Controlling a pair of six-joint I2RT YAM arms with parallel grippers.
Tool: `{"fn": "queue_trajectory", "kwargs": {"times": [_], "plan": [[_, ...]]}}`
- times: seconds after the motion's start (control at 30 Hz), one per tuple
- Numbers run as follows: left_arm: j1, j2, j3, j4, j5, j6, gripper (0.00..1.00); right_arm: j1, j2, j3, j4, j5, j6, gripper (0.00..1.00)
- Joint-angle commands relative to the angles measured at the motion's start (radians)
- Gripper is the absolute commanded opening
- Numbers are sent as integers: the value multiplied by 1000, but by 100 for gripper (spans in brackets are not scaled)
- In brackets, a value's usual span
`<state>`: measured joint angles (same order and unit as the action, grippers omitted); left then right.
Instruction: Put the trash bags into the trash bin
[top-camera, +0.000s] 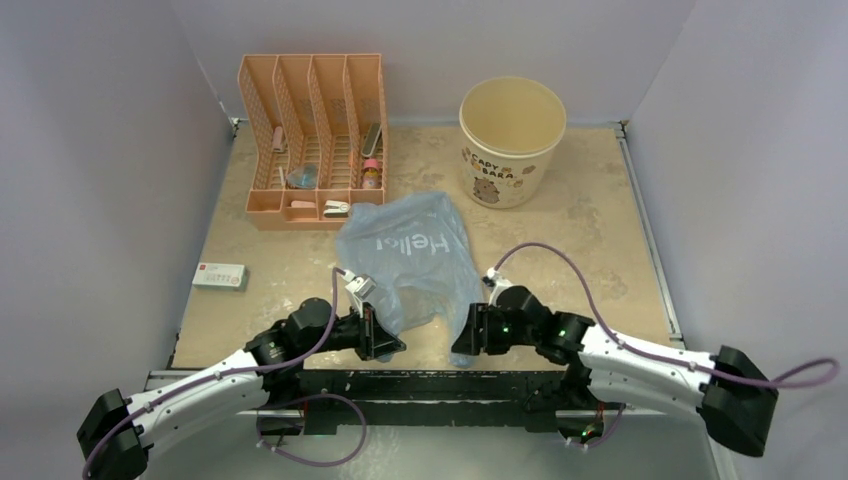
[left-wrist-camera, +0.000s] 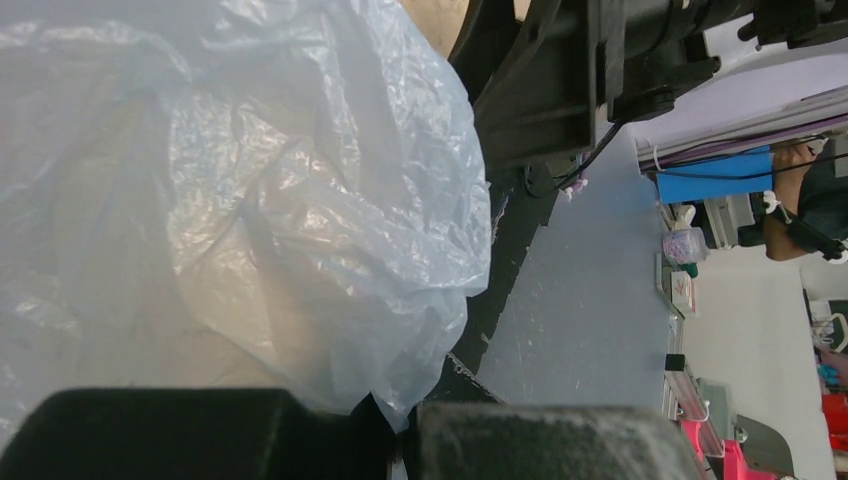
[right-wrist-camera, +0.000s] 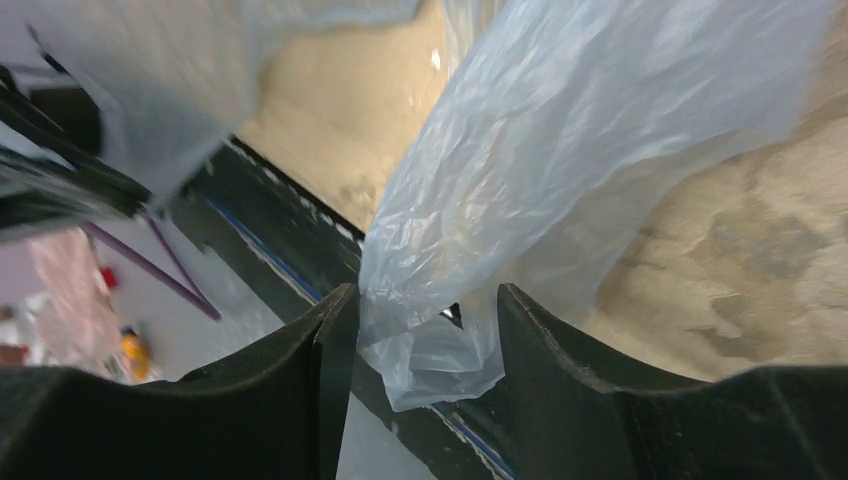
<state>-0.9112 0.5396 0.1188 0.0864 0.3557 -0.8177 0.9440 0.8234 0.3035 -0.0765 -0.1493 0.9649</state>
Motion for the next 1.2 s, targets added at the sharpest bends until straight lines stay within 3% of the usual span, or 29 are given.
{"fn": "queue_trajectory", "kwargs": {"times": [0.0,0.17,0.4,0.7,0.97,1.17], "plan": [[-3,-1,25,11,6,18,0,106,99,34,113,1,-70,56],[-3,-15,21,4,5,16,0,178,153,25,206,31,-65,55],[-3,-11,7,41,11,5,0,197,57,52,186,35,-156,54],[-4,21,10,60,15,8,0,270,143,22,292,-13,-204,63],[-4,10,10,50,11,5,0,460,267,103,293,260,-166,66],[-4,-7,7,33,4,5,0,597,309,148,268,481,-113,60]]}}
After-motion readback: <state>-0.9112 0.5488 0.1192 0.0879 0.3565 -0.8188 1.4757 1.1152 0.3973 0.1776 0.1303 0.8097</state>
